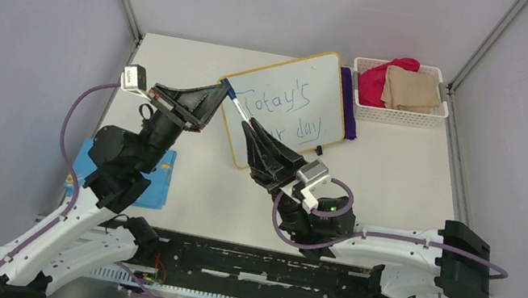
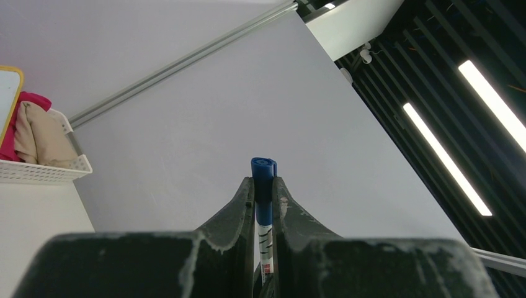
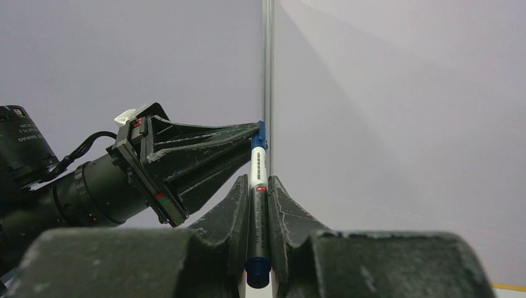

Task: Write a sentence on the whiteboard
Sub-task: Close the whiteboard marker at the center of the board.

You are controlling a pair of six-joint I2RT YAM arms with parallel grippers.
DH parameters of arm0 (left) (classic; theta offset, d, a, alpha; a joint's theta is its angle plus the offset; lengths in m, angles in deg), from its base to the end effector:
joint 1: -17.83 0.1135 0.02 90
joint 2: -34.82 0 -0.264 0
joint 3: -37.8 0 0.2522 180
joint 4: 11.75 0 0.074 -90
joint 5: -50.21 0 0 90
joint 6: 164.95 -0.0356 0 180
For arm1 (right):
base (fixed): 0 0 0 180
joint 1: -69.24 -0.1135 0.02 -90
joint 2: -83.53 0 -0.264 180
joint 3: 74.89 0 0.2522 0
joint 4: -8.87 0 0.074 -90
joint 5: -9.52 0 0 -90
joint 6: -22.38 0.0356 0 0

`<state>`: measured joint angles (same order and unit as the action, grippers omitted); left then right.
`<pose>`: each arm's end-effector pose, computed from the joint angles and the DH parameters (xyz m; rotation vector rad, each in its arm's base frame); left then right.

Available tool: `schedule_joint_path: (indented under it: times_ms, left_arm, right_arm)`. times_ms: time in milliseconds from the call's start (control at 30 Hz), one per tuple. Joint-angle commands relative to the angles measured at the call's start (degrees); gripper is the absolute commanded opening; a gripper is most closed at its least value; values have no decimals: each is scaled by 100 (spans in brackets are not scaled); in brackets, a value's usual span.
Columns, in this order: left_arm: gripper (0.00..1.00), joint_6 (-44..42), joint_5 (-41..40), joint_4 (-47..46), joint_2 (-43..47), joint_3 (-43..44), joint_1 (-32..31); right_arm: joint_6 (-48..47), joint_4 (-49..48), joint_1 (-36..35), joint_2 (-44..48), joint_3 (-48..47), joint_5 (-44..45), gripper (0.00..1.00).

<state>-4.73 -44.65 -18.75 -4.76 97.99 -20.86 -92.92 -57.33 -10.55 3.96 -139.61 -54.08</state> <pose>0.1186 -0.0912 0.4212 -0.4217 1.1731 -1.6403 0.0656 0.2748 0.3912 -0.2626 0.7726 0.7440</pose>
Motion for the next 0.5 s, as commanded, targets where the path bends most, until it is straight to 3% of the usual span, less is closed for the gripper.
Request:
schedule_joint_path:
  times_ms: [0, 200, 467]
  left_arm:
    - [2, -385, 1030, 248, 34, 93, -215]
    - [2, -324, 1192, 100, -1, -160, -523]
    - [2, -794, 660, 80, -369, -202, -1829]
  right_arm:
    - [123, 134, 9, -31, -182, -231, 0]
    - [139, 360, 14, -102, -348, -298, 0]
    - [139, 617, 12, -282, -662, -384, 0]
